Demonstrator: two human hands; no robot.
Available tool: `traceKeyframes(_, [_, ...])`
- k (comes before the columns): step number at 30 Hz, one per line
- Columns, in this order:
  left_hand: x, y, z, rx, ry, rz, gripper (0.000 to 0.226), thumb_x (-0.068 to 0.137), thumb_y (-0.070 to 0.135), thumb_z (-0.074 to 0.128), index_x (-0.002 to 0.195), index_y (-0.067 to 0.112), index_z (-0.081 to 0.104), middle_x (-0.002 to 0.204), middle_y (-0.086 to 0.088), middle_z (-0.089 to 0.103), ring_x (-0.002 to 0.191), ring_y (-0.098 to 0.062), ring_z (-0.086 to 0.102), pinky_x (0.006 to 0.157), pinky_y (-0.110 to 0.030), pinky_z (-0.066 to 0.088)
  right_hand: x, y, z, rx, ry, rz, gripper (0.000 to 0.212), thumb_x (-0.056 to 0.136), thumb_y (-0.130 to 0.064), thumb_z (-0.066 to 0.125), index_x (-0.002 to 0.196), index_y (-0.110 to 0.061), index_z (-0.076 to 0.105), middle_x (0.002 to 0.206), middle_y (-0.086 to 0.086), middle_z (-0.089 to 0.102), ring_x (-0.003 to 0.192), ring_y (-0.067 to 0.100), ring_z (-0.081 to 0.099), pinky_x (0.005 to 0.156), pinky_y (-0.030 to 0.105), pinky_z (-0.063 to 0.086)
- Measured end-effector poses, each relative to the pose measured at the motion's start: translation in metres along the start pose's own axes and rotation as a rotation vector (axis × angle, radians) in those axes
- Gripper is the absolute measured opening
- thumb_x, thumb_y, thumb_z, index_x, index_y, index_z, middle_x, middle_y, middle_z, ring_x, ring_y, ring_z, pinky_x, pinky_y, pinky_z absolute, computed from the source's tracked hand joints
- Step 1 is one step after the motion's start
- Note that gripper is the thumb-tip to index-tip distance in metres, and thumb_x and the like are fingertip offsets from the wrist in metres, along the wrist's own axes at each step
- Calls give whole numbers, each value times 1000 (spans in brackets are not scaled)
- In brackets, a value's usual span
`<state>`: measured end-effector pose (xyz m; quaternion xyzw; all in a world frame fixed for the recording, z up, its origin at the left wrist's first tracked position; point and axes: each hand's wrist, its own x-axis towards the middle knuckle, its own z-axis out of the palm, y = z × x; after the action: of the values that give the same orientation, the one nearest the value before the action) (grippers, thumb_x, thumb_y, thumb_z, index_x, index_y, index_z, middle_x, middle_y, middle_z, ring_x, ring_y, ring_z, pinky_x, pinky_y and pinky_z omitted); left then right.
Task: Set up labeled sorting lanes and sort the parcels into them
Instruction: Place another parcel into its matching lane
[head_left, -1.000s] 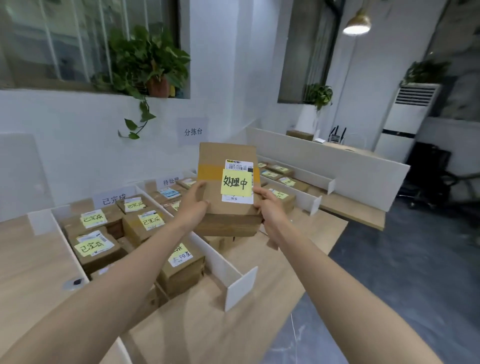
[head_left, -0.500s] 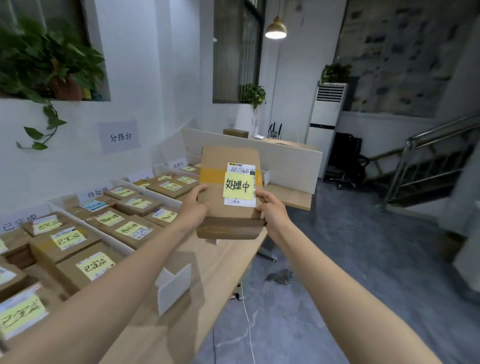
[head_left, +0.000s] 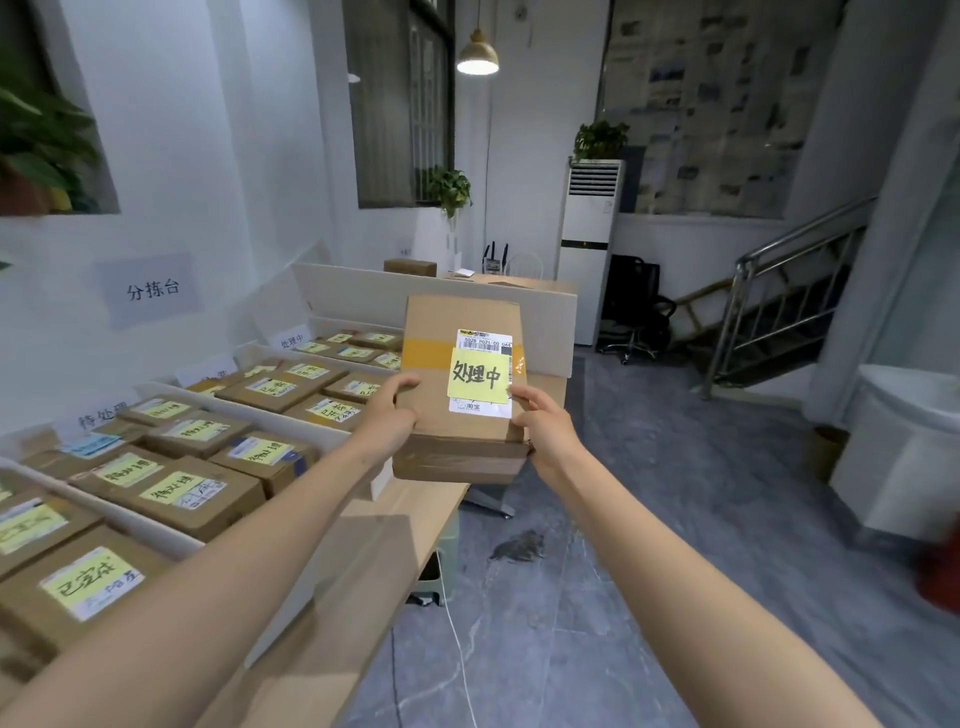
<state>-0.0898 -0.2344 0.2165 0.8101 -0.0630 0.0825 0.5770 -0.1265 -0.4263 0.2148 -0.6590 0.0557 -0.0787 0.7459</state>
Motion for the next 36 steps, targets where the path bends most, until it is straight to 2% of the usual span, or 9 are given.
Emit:
traceKeyframes(4, [14,1,17,-12,-29,4,46,91,-3,44,128,25,47,124,1,47,111,-19,48,83,-31,45,12,-2,-13,7,35,8,47,88,13,36,118,-16,58,107,-6,59,78,13,56,55,20,42])
traceKeyframes(8, [35,-5,33,17,-34,8,45,89,1,47,120,33,48,130,1,49,118,-22,47,98,-41,46,31,0,-24,3,60,14,47,89,13,36,122,-13,58,106,-7,60,81,9,59,59,21,44])
traceKeyframes(14, [82,-7,61,-3,-89,23,46,89,-1,44,121,31,47,128,1,50,111,-19,50,85,-33,48,74,-1,-39,3,86,8,48,89,14,35,124,-10,56,113,-6,58,79,6,58,58,21,43])
traceKeyframes(18, [128,-7,83,-35,-94,31,48,88,-4,44,126,25,48,132,-2,48,115,-19,47,83,-28,43,120,-5,-48,-14,106,-4,49,88,13,35,127,-10,56,127,-1,56,81,8,57,57,22,42])
traceKeyframes(22, [176,-7,102,-40,-102,47,48,89,-4,43,129,22,46,134,-2,46,116,-18,45,79,-25,39,168,-13,-53,-28,125,0,50,89,12,35,127,-11,56,130,-1,55,83,6,58,55,21,42])
traceKeyframes(24, [199,-4,110,-38,-106,56,48,90,-5,42,130,21,46,134,-2,46,116,-18,44,81,-25,39,193,-15,-56,-30,135,-4,49,89,13,34,126,-11,56,130,-1,55,85,5,58,56,20,42])
traceKeyframes(30, [263,-3,131,-7,-108,82,48,89,-5,44,131,18,47,137,-2,47,123,-19,44,100,-33,41,260,-20,-63,-38,169,-16,50,88,13,34,125,-12,57,136,2,54,89,3,55,63,21,44])
traceKeyframes(36, [301,-7,150,27,-127,61,48,90,-3,46,132,20,46,137,-3,47,122,-21,46,95,-31,41,301,-19,-72,-39,185,14,51,90,13,34,127,-12,57,136,1,53,85,0,53,63,21,45])
